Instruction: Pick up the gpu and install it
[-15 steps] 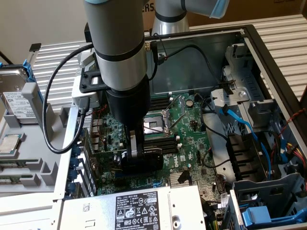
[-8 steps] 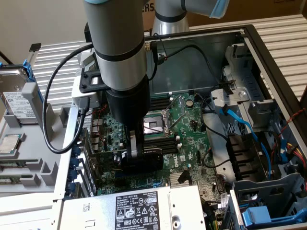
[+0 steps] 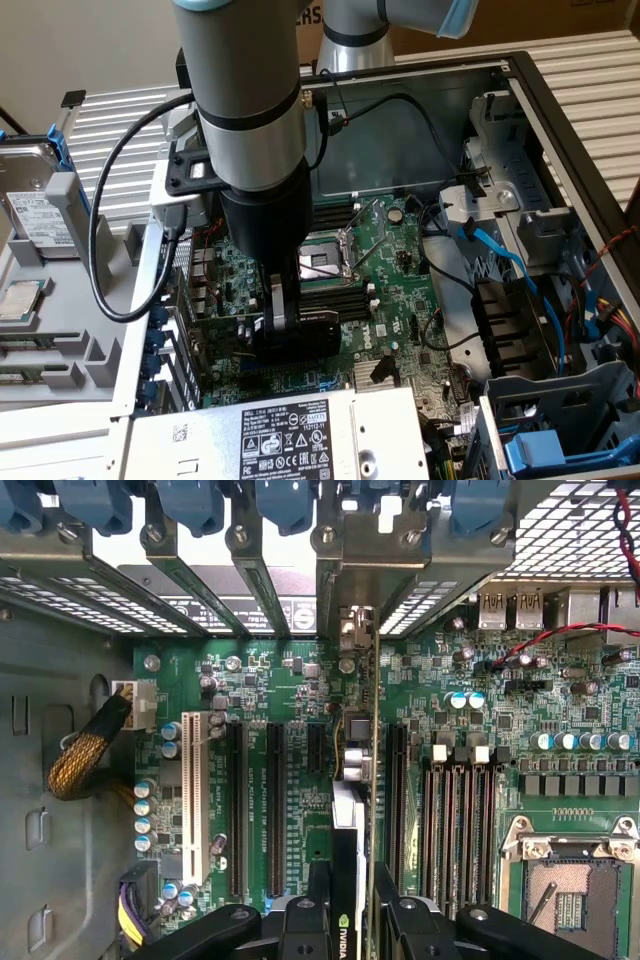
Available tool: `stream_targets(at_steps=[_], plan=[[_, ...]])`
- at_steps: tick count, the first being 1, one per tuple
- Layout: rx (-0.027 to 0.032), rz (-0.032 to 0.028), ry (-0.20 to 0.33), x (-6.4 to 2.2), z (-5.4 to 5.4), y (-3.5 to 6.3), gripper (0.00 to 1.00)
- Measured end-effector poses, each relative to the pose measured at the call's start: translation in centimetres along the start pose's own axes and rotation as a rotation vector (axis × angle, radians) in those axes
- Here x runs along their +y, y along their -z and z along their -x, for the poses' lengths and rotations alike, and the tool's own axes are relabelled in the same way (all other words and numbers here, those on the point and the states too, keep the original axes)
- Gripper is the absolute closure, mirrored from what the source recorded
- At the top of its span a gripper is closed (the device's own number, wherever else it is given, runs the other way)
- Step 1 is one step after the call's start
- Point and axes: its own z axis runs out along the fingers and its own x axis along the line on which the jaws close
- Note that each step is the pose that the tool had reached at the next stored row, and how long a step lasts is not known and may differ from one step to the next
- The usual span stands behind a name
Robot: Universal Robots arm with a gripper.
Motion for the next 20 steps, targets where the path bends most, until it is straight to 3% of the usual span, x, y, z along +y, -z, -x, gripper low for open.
stream_targets(at_steps=[20], plan=[[-0.0001,0.0,0.0,0.1,0.0,0.0,0.73]])
